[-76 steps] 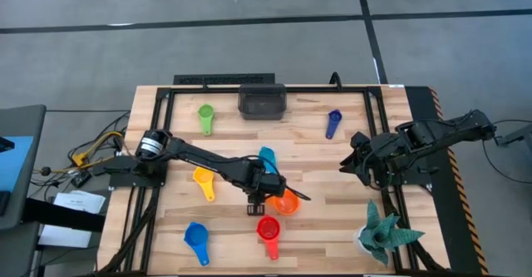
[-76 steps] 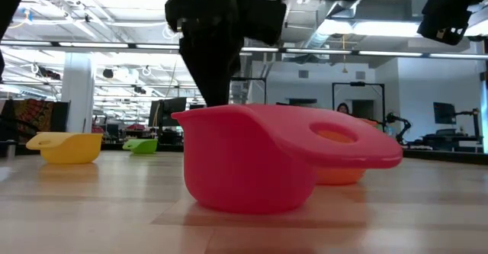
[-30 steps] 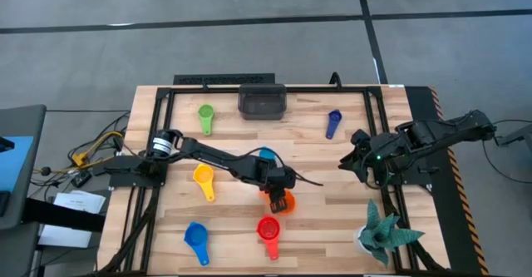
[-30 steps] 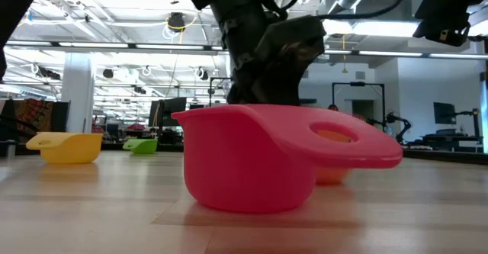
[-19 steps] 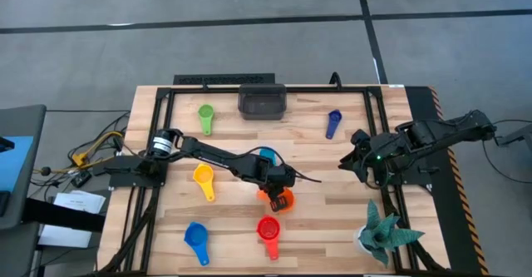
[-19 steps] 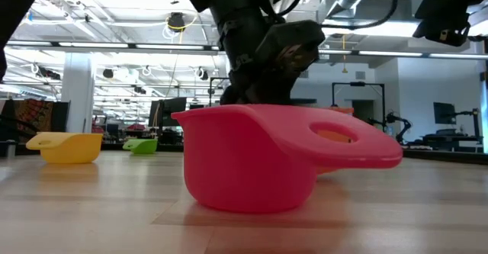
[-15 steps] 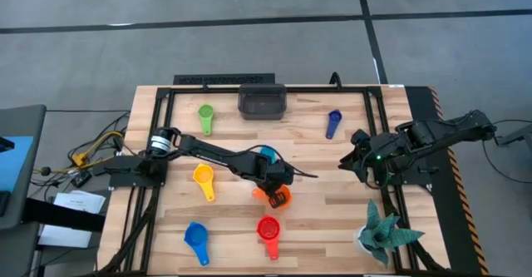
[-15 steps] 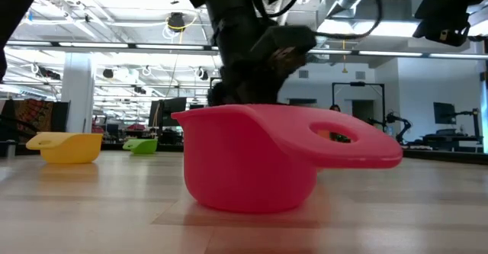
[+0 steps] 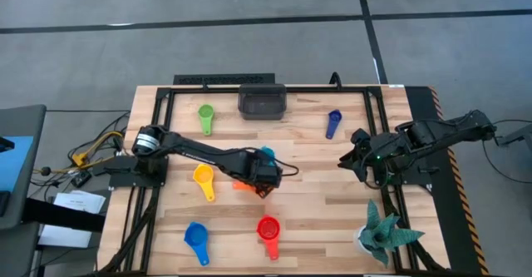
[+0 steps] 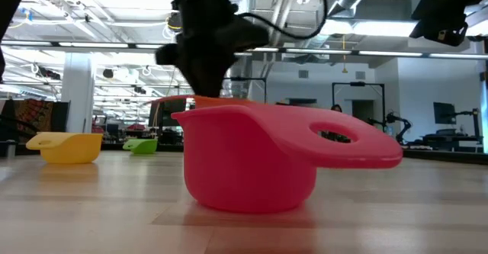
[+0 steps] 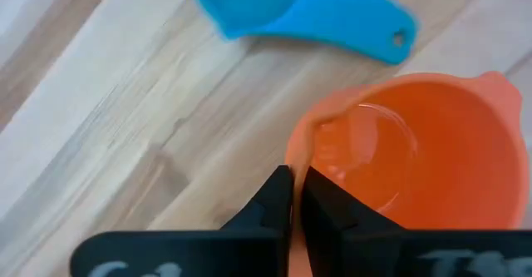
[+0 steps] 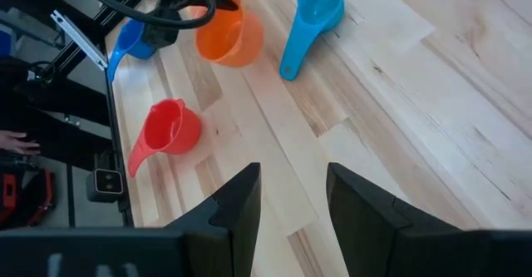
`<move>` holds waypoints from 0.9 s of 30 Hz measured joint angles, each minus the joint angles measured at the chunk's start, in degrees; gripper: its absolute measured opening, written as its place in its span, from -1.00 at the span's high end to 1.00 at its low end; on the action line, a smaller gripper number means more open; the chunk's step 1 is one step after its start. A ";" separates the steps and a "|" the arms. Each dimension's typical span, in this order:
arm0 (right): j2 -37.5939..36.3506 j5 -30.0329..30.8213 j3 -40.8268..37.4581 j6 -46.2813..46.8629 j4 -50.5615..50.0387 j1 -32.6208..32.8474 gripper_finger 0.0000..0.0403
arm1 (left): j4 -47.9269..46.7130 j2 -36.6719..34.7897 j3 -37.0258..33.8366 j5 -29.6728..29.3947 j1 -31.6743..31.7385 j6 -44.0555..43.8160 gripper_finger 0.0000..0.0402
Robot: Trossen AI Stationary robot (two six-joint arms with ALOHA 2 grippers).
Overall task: Nest measuring cups in basket
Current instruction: Move the orange measuring cup to the center of the table
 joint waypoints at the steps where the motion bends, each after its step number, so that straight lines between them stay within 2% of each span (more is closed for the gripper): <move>1: -0.02 0.00 0.00 0.00 0.02 0.00 0.19 | -0.29 0.00 -0.45 -0.19 -0.28 -1.66 0.98; 11: 0.00 0.02 0.00 -0.81 0.26 -0.02 0.19 | -1.04 -1.85 -6.00 -0.98 -3.06 -23.33 0.96; 20: -0.02 0.50 0.00 -2.54 0.31 -1.83 0.19 | -0.23 -2.45 -6.31 -3.15 -5.50 -41.93 0.97; 27: -0.02 -0.23 0.02 -4.44 1.98 -3.85 0.19 | -1.08 -2.36 -6.51 -4.35 -7.70 -52.36 0.96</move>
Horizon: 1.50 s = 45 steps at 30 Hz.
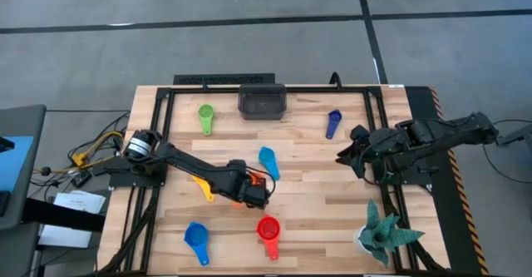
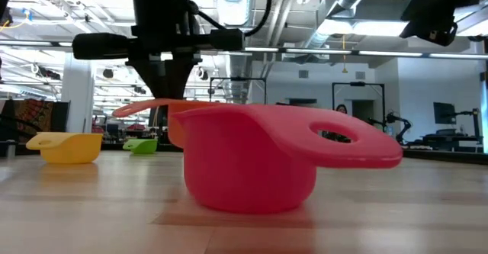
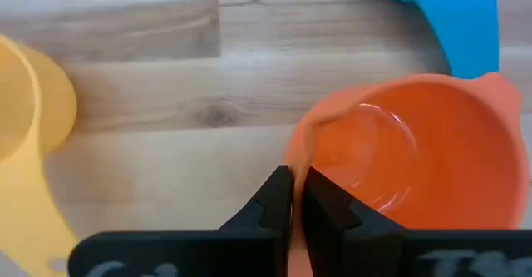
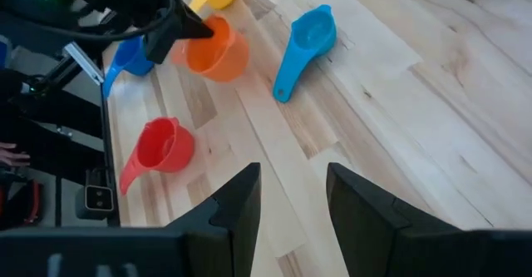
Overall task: Nest measuring cups in basket
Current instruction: Move the orange measuring cup to the center of the table, then stack the red measuring cup on top of the orange measuring cup
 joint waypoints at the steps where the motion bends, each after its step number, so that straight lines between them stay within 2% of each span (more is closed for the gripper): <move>1: 0.00 -0.09 0.00 0.00 0.07 -0.10 0.19 | 0.47 -0.02 -0.71 -0.03 -0.19 -1.64 0.96; 6: 0.00 -1.34 0.00 -0.64 1.57 -0.35 0.19 | 3.57 0.12 -5.12 3.10 -1.71 -12.47 0.96; 11: 0.00 -1.69 0.00 -1.03 1.72 -0.31 0.19 | 6.73 0.04 -6.64 4.12 -3.05 -17.80 0.96; 29: 0.02 -0.25 0.00 -1.07 1.71 -0.31 0.17 | 6.12 0.04 -6.69 5.09 -0.84 -18.90 0.94; 45: 0.02 0.01 0.00 -1.33 1.71 -0.31 0.04 | 4.48 -0.90 -6.75 5.75 0.46 -19.03 0.50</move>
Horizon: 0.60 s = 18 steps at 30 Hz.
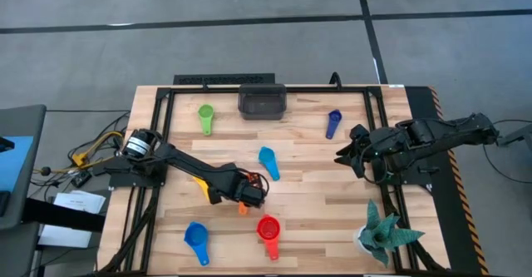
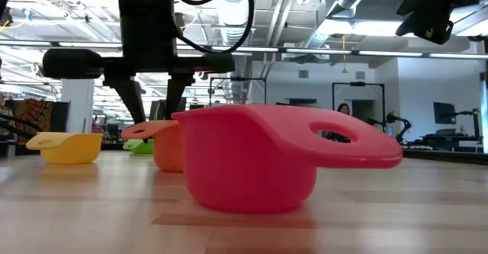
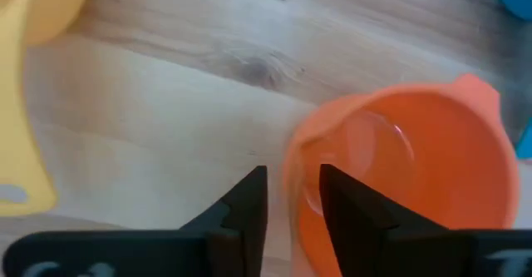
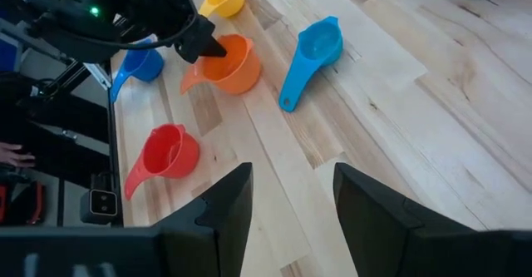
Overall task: Nest measuring cups in basket
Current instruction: Stack the red measuring cup on top of the orange measuring cup
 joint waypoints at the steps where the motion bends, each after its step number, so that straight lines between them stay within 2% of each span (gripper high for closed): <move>1: -0.01 0.00 0.00 -0.01 0.00 0.00 0.04 | -0.45 -0.08 0.00 -0.01 -0.02 0.15 0.47; 8: 0.00 0.00 0.00 -0.11 0.02 0.00 0.04 | -0.91 -0.73 0.00 0.61 -0.02 5.56 0.38; 18: 0.00 -0.09 0.00 0.26 0.15 0.00 0.03 | -0.99 -1.71 0.22 0.32 1.43 14.27 0.37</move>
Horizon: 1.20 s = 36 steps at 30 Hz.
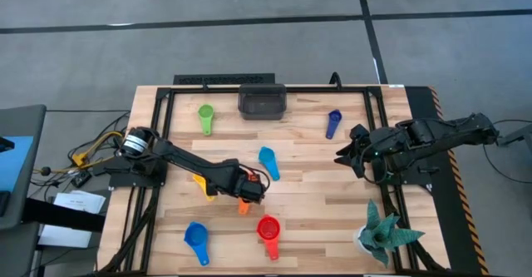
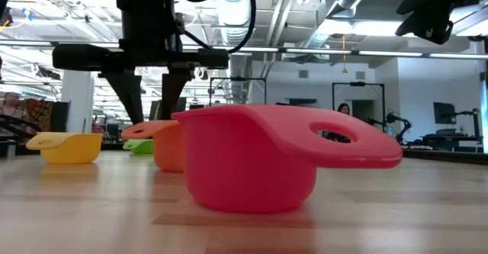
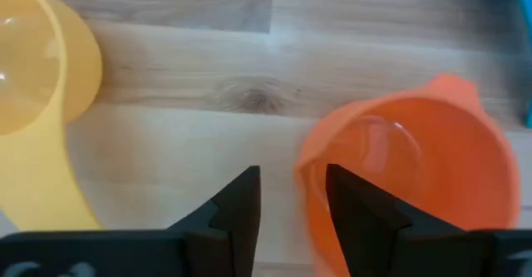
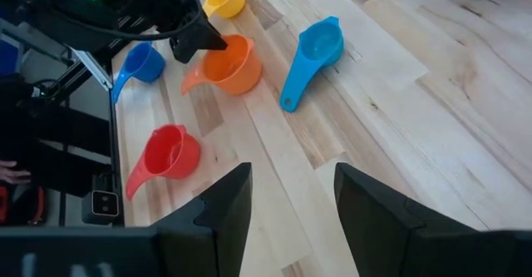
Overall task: Nest measuring cups in basket
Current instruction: Stack the red measuring cup on top of the orange measuring cup
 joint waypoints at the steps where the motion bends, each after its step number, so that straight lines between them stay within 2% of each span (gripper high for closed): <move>1: 0.00 -0.05 0.00 0.03 0.12 0.00 0.03 | -0.15 -0.14 0.00 0.15 0.08 0.45 0.37; 10: -0.02 -1.44 0.00 0.65 0.46 0.00 0.02 | -3.21 -5.20 0.00 -0.12 -0.19 1.76 0.37; 12: 0.00 -1.62 0.00 0.41 0.37 0.07 0.01 | -3.09 -7.50 0.00 -2.05 -1.19 0.76 0.37; 16: 0.00 -1.61 0.00 -0.26 0.53 0.07 0.03 | -1.36 -10.45 0.02 -8.68 -5.38 -6.93 0.37; 23: 0.00 -1.73 0.00 -0.37 4.15 0.15 -0.01 | 8.54 -8.85 0.07 -12.01 -12.71 -11.77 0.37; 27: 0.02 -2.38 0.00 1.46 7.28 0.94 0.00 | 12.78 -7.47 0.04 -12.23 -14.85 -11.45 0.37; 32: 1.75 0.25 0.00 4.44 12.05 2.84 0.05 | 16.65 -6.44 0.00 -14.91 -17.11 -10.04 0.37; 36: 4.32 1.50 0.00 7.57 15.78 5.27 0.08 | 23.67 -4.72 0.17 -16.52 -19.32 -7.24 0.37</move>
